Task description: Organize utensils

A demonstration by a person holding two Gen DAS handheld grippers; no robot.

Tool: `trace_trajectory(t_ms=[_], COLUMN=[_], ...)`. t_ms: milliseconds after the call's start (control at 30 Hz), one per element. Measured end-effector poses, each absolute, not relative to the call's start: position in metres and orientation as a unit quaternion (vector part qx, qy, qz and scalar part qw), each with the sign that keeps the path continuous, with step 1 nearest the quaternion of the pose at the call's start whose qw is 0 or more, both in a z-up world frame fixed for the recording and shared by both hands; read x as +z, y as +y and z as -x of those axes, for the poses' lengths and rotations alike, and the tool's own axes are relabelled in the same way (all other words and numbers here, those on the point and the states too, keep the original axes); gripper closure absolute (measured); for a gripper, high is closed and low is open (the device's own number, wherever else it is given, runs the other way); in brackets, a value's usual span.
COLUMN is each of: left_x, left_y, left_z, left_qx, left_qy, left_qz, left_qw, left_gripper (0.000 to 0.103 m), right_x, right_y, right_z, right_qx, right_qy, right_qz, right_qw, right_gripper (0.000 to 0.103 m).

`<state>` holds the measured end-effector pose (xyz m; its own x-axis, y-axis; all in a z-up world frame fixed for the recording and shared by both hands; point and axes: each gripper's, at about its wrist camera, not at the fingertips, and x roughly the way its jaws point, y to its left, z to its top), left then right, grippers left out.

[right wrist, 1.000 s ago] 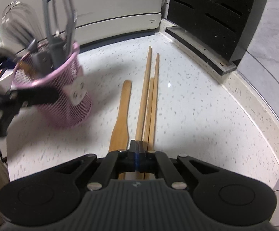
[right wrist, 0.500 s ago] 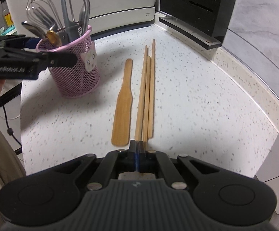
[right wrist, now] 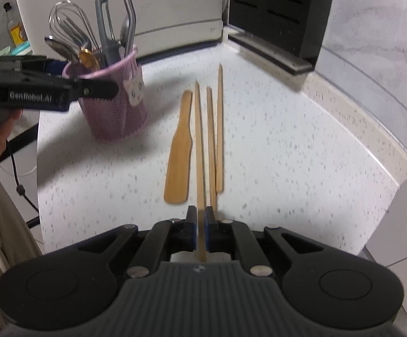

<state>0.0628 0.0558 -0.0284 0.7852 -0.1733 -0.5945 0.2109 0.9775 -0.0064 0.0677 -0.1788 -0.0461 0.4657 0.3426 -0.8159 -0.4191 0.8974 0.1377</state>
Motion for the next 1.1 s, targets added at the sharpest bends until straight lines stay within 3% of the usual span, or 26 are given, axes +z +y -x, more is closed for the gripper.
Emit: trace_trajectory(t_ms=[100, 500, 733, 800, 1100], left_x=[-0.029, -0.027, -0.027, -0.027, -0.027], left_y=[0.056, 0.056, 0.058, 0.057, 0.057], left_z=[-0.063, -0.063, -0.063, -0.063, -0.063], left_qx=[-0.102, -0.103, -0.106, -0.106, -0.105], left_qy=[0.311, 0.311, 0.311, 0.311, 0.311], left_qz=[-0.030, -0.027, -0.027, -0.027, -0.026], left_qw=[0.944, 0.944, 0.944, 0.944, 0.944], left_gripper=[0.010, 0.010, 0.010, 0.010, 0.010], right_x=[-0.040, -0.057, -0.067, -0.067, -0.063], right_y=[-0.176, -0.159, -0.155, -0.156, -0.173], right_z=[-0.079, -0.154, -0.168, -0.166, -0.137], right_qx=[0.219, 0.177, 0.177, 0.180, 0.208], right_qy=[0.447, 0.479, 0.492, 0.495, 0.511], right_qz=[0.032, -0.008, -0.012, -0.010, 0.013], right_qw=[0.867, 0.860, 0.853, 0.850, 0.834], right_gripper=[0.095, 0.094, 0.095, 0.103, 0.103])
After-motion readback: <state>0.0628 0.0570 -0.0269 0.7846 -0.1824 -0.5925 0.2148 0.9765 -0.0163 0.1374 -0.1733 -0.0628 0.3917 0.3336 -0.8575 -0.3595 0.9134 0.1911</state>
